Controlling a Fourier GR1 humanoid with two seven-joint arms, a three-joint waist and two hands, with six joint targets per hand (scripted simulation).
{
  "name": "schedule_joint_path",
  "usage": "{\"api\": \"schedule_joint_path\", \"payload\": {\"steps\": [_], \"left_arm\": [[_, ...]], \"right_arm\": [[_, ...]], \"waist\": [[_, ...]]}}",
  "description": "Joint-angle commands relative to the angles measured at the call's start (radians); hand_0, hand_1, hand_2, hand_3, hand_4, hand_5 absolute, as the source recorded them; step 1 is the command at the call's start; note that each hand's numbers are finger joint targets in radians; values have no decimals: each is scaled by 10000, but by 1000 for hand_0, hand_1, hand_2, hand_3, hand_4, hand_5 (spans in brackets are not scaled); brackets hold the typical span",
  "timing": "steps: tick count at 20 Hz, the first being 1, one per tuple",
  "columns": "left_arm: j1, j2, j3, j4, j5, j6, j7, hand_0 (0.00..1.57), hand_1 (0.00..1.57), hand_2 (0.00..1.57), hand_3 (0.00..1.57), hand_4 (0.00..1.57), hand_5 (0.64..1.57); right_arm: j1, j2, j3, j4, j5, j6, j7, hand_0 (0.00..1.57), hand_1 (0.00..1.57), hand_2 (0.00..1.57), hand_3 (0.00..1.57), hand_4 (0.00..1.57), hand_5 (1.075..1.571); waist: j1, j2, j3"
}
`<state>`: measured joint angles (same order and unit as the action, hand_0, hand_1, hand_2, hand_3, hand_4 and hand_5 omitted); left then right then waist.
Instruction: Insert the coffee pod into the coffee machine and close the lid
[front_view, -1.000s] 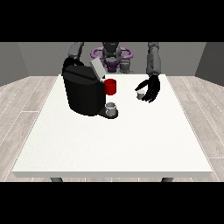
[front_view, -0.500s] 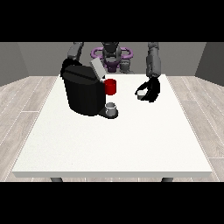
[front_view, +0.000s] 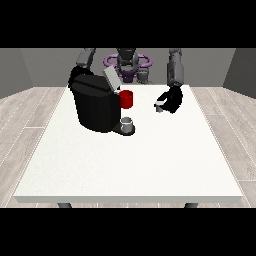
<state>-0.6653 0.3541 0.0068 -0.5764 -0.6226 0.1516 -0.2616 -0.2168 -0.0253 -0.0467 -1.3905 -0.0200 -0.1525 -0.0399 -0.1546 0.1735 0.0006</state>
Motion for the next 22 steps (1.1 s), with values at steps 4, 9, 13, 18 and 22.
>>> {"api": "schedule_joint_path", "payload": {"steps": [4,9,13,18,22], "left_arm": [[-1127,-79,-212,-707,32,-1343,117,1342,1342,1397,1362,593,1571],[-1704,247,33,-845,144,-2050,212,1256,1256,1331,1292,545,1571],[-2081,169,-87,-1191,88,-2564,548,1272,1272,1342,1293,548,1571],[-2763,657,525,-1026,285,-2737,478,1253,1253,1328,1281,537,1571],[-3288,1031,700,-1058,231,-2983,741,1011,1011,1199,1224,543,1571]], "right_arm": [[-250,141,-285,968,-62,-282,-73,0,0,0,0,505,1571],[-268,-6,-45,940,-6,83,-131,0,0,0,0,507,1571],[-389,-231,-267,1017,-199,205,254,0,0,0,0,468,1571],[-561,-56,28,687,-146,303,-56,0,0,0,0,476,1571],[-282,236,516,681,-341,-194,-497,0,0,0,0,500,1571]], "waist": [[307,-547,-3],[62,-612,-6],[91,-1126,-5],[-390,-422,-7],[-419,-355,-4]]}}
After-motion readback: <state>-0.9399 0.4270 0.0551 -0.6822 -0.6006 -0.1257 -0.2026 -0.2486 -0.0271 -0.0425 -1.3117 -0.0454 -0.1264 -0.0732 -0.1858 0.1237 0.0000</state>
